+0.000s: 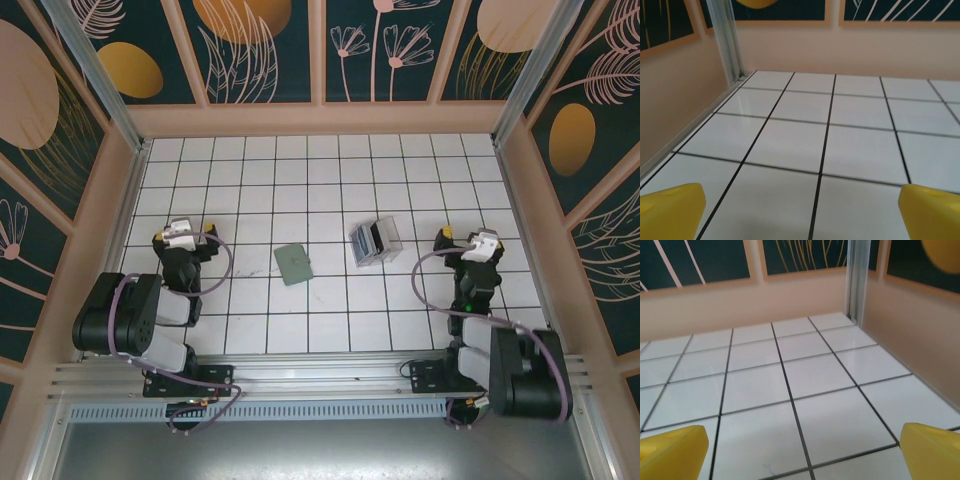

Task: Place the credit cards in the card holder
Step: Reset both arms

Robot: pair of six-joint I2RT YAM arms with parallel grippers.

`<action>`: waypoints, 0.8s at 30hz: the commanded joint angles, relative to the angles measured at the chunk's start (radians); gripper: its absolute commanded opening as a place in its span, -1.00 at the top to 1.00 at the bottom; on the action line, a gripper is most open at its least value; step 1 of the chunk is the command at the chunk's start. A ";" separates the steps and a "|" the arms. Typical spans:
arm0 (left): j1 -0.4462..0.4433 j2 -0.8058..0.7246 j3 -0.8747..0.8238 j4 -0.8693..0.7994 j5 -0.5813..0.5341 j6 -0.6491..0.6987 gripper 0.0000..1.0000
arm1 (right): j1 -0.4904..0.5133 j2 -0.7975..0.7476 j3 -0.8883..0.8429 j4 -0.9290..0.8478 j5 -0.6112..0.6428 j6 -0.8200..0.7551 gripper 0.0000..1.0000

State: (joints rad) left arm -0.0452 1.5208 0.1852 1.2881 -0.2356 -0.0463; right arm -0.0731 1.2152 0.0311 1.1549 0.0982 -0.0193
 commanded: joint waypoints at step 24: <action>0.027 -0.001 0.041 0.003 0.033 -0.042 -0.98 | 0.049 0.324 0.175 0.144 -0.034 0.054 -0.98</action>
State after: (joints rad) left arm -0.0242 1.5208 0.2253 1.2781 -0.2165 -0.0761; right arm -0.0208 1.5402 0.1825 1.2652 0.0631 0.0395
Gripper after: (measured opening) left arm 0.988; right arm 0.989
